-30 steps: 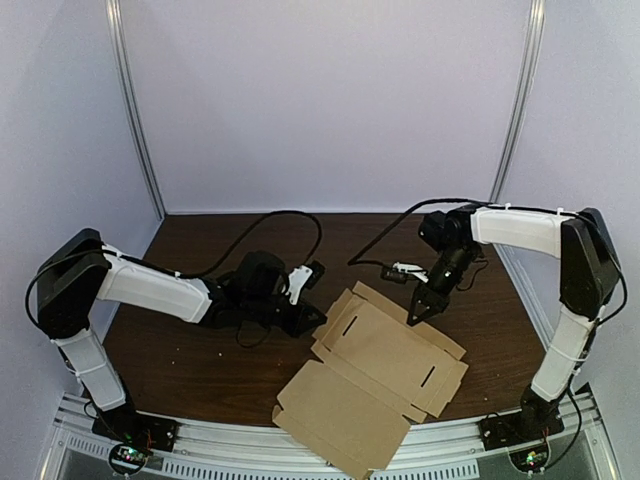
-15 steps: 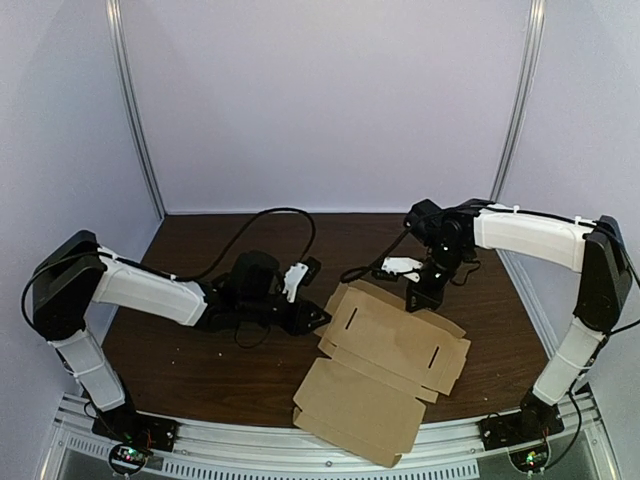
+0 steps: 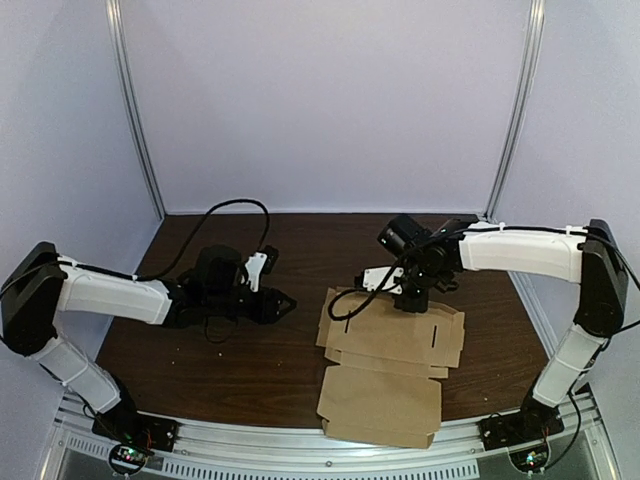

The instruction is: Fold the paper box

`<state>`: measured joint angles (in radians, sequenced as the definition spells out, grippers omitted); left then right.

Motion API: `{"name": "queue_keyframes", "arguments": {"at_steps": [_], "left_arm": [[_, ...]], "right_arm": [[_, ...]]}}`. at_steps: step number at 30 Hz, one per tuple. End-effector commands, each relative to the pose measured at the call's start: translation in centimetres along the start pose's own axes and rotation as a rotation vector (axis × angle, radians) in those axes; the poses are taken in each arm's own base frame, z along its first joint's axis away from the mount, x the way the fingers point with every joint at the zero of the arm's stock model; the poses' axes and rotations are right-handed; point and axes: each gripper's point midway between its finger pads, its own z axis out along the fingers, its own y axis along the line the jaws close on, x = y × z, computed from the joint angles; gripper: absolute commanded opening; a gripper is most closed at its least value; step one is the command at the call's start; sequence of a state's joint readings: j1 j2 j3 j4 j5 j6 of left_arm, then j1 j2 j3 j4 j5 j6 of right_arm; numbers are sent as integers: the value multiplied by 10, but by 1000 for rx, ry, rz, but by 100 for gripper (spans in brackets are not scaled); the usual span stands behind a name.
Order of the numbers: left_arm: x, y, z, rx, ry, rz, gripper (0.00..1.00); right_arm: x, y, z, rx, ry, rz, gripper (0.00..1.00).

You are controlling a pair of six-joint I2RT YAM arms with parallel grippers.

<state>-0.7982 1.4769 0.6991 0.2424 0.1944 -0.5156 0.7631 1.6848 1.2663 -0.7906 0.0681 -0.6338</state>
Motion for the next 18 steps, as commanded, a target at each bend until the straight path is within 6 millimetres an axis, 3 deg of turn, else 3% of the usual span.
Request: {"name": "queue_keyframes", "arguments": {"at_steps": [1,4,7,13,18], "left_arm": [[12,28,25,-60,46,-51,47],[14,21,45,2,81,-46,46],[16,0,59,144,97,-54,46],[21,-35,66,334,109,-25,47],[29,-41,68,362,122,-12,48]], "right_arm": [[-15,-16,-1,187,-29,-128,0],[-21,-9,-3,209,-66,-208,0],[-23,-11,-8,276,-117,-252,0],[-22,-16,-4,380,-147,-290,0],[-22,-17,5,450,-161,-334,0]]}}
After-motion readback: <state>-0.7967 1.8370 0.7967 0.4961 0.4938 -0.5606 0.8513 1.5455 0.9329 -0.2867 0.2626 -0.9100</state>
